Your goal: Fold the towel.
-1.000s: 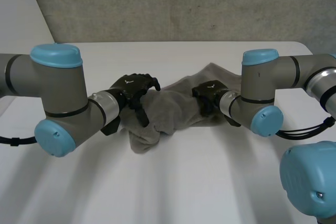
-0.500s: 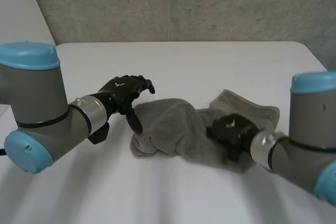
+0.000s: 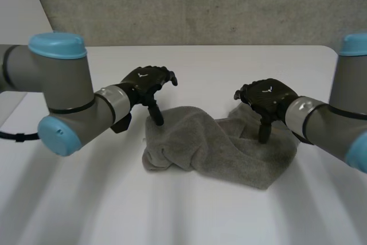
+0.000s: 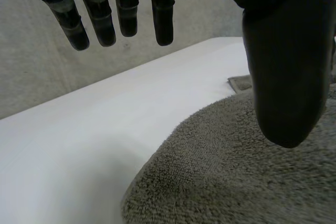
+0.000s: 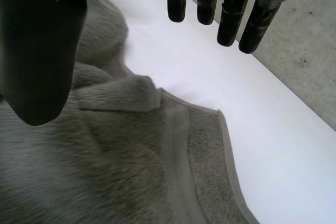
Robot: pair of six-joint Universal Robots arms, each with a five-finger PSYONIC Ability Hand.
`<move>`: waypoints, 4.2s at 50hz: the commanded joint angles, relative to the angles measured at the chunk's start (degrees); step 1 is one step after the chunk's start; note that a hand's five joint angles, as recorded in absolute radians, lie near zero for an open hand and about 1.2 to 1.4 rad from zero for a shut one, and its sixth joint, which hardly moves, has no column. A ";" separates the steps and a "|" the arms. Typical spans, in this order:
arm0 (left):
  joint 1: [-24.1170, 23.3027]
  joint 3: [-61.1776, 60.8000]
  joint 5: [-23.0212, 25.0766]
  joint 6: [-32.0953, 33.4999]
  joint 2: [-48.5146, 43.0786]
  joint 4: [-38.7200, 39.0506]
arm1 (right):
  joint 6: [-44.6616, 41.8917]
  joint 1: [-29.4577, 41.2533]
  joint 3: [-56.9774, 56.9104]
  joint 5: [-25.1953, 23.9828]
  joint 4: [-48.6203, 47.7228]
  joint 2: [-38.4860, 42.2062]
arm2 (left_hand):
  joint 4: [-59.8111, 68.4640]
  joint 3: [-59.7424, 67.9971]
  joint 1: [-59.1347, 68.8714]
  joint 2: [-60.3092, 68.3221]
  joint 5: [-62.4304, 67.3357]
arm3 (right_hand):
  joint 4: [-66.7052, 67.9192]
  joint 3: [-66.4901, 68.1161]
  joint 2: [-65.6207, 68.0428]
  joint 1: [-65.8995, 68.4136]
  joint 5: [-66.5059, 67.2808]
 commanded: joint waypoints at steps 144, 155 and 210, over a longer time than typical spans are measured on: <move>12.86 -54.69 12.76 18.60 32.75 17.77 | -24.25 15.34 -41.18 -7.30 3.87 34.81 | 8.36 8.46 8.56 8.48 7.69 | 9.96 10.30 10.39 11.09 10.83; 13.39 -54.77 12.76 18.60 32.58 17.86 | -26.28 15.78 -43.47 -4.57 3.52 35.44 | 8.36 8.46 8.56 8.48 7.69 | 54.63 54.98 55.07 55.77 55.50; 7.77 -54.42 4.67 -8.91 22.64 21.99 | 11.07 18.94 -7.18 12.66 -7.82 3.18 | 10.04 10.14 10.24 10.16 9.37 | 65.44 65.78 65.87 66.57 66.31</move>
